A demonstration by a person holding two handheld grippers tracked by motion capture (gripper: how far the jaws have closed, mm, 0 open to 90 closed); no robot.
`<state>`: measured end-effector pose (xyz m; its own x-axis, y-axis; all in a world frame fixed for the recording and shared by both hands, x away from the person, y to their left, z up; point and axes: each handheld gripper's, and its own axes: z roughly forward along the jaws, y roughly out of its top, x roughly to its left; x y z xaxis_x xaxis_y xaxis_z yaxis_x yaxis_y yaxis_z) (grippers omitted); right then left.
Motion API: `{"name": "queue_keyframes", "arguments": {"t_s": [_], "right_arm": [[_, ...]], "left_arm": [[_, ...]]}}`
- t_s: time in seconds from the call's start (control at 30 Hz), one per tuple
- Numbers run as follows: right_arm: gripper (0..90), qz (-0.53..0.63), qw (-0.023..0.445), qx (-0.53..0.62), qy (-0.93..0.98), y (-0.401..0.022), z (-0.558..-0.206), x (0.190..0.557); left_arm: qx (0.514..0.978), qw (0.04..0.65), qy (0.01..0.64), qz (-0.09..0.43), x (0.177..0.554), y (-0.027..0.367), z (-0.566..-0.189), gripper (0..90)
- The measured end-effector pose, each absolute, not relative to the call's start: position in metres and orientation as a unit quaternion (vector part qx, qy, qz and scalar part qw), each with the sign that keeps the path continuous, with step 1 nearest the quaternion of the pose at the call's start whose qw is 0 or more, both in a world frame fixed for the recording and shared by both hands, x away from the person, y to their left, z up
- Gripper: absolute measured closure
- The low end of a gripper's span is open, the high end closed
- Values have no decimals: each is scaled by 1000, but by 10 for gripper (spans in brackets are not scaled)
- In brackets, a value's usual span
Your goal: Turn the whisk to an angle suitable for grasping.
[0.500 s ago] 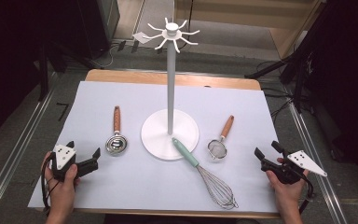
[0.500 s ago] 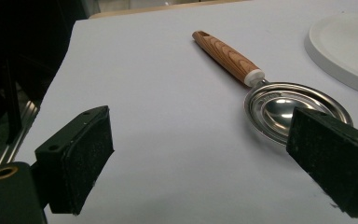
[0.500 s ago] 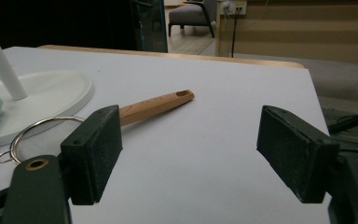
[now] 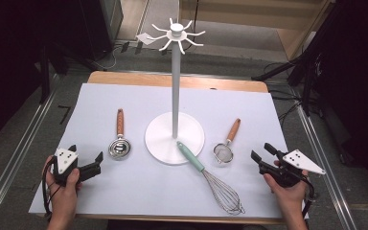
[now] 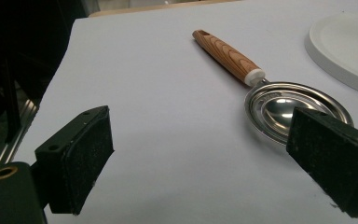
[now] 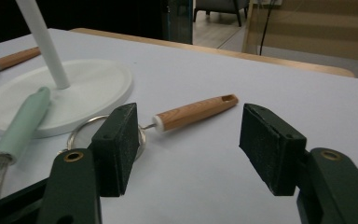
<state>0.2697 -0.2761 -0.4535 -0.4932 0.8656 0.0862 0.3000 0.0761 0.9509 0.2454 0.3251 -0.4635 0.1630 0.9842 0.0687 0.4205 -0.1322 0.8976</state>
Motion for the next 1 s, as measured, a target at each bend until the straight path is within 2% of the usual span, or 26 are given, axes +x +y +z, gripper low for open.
{"name": "queue_keyframes", "arguments": {"t_s": [0.03,0.23,0.3,0.5,0.67,0.77,1.0], "right_arm": [[460,527,264,421,690,-271,-451,269],[506,516,274,401,706,-255,-440,267],[548,513,255,389,722,-245,-437,268],[566,498,222,354,760,-221,-432,265],[566,495,212,343,769,-211,-427,265],[570,496,169,346,778,-201,-422,269],[590,480,158,336,795,-181,-419,274]], "left_arm": [[658,385,535,364,246,325,-463,77],[658,384,535,365,246,325,-463,77],[657,385,535,365,246,325,-464,77],[657,386,534,366,245,325,-463,77],[657,386,535,366,245,325,-464,77],[657,387,534,367,245,325,-463,77],[657,387,533,367,245,325,-463,77]]}}
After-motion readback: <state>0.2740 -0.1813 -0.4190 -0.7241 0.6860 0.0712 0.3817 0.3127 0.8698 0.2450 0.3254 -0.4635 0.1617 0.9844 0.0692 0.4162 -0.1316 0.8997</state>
